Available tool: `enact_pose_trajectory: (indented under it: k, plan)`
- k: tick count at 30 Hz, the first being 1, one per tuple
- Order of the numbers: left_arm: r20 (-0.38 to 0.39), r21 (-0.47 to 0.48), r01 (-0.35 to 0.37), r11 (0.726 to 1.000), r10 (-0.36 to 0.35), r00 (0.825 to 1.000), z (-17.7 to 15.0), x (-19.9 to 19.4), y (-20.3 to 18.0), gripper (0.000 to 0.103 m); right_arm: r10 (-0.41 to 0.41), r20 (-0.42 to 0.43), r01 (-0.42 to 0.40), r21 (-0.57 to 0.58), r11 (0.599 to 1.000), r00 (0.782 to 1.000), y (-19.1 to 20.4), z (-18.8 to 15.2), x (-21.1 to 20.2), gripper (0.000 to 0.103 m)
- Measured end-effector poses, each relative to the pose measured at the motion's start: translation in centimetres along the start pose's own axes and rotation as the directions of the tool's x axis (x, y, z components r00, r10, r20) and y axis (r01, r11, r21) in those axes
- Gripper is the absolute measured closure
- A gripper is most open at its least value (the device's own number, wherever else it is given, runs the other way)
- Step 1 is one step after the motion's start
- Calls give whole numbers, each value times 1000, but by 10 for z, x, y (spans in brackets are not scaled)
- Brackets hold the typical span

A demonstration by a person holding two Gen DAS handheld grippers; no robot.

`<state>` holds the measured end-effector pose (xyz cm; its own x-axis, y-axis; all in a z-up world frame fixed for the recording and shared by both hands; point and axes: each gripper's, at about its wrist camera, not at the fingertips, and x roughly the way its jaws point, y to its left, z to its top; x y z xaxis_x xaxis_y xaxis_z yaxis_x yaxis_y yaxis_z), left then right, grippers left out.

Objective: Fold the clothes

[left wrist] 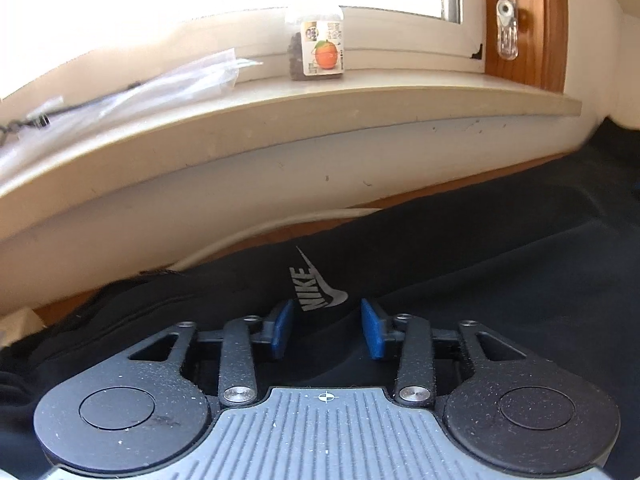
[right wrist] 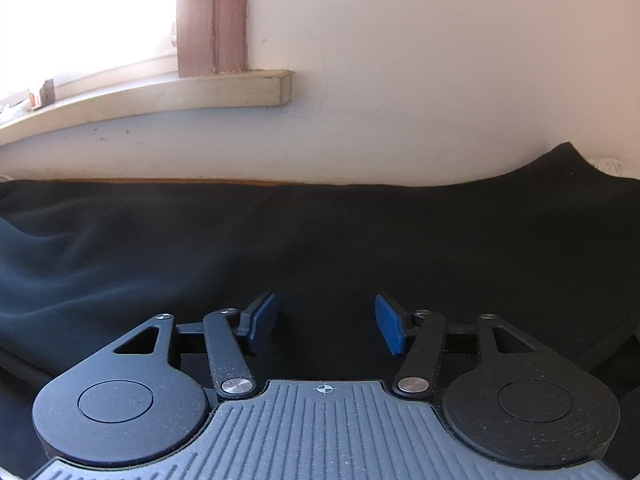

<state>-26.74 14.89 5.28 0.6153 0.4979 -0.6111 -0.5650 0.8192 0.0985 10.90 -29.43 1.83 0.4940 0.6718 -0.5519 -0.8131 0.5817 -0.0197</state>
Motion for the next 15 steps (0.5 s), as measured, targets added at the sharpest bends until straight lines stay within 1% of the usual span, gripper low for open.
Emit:
enact_pose_trajectory:
  k: [2,3,6,8,10,12,15]
  plan:
    - [14,15,-38,999,38,999,1,-7,-8,56,-6,47,4,45,999,999,-7,-2,-10,48]
    - [34,16,-37,999,36,999,2,-15,-11,57,-5,66,0,70,998,998,-13,-3,-18,48]
    - [96,11,-3,1000,2,995,7,-42,-21,57,-28,105,18,96,995,994,-36,-8,-51,49]
    - [124,-2,11,1000,-11,992,14,-59,-30,56,-72,116,60,102,993,991,-55,-14,-75,50]
    - [151,-5,53,999,-51,987,20,-74,-42,56,-136,118,125,97,987,984,-75,-23,-102,50]
    - [169,6,101,995,-100,981,27,-84,-57,55,-198,121,183,125,975,973,-98,-34,-127,50]
    - [180,38,184,982,-188,966,32,-89,-90,53,-267,82,252,158,955,960,-130,-55,-154,49]
